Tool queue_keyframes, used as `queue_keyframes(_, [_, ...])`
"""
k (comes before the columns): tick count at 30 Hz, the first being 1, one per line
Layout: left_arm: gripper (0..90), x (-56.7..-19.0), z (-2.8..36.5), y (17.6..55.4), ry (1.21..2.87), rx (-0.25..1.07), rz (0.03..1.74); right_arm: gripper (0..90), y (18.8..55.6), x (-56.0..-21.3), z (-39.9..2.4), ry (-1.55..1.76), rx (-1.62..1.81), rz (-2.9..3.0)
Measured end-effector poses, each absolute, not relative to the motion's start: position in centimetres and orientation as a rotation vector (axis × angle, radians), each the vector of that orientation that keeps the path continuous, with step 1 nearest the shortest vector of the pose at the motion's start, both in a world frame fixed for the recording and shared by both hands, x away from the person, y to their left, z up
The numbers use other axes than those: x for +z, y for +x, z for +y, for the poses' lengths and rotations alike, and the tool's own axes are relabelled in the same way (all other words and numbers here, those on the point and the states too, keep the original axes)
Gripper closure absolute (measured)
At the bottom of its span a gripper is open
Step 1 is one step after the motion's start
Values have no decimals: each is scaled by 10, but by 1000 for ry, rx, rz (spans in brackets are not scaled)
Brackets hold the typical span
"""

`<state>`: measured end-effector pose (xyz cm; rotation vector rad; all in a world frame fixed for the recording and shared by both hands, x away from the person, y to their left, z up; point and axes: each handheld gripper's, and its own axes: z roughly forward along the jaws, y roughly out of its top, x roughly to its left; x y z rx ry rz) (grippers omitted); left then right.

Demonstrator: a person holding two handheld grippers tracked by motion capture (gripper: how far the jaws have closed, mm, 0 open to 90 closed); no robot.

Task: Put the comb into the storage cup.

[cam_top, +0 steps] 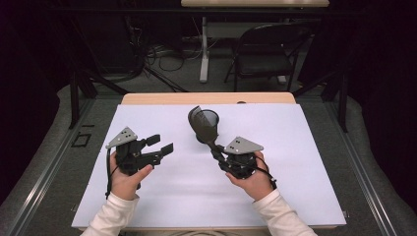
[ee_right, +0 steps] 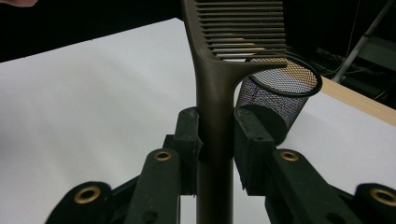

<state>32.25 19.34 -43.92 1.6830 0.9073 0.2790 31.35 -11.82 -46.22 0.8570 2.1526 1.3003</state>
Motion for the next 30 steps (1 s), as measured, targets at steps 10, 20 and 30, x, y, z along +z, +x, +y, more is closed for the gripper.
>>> queue_keyframes(10, [354,-422,182,329,1656,243,891,726,312,-462,-118,845,1308,2138])
queue_keyframes(20, [353,-414,178,336,1643,214,896,726,310,-463,-117,837,1312,2126])
queue_keyframes(30, [364,-408,175,343,1633,189,917,726,308,-465,-116,820,1310,2110])
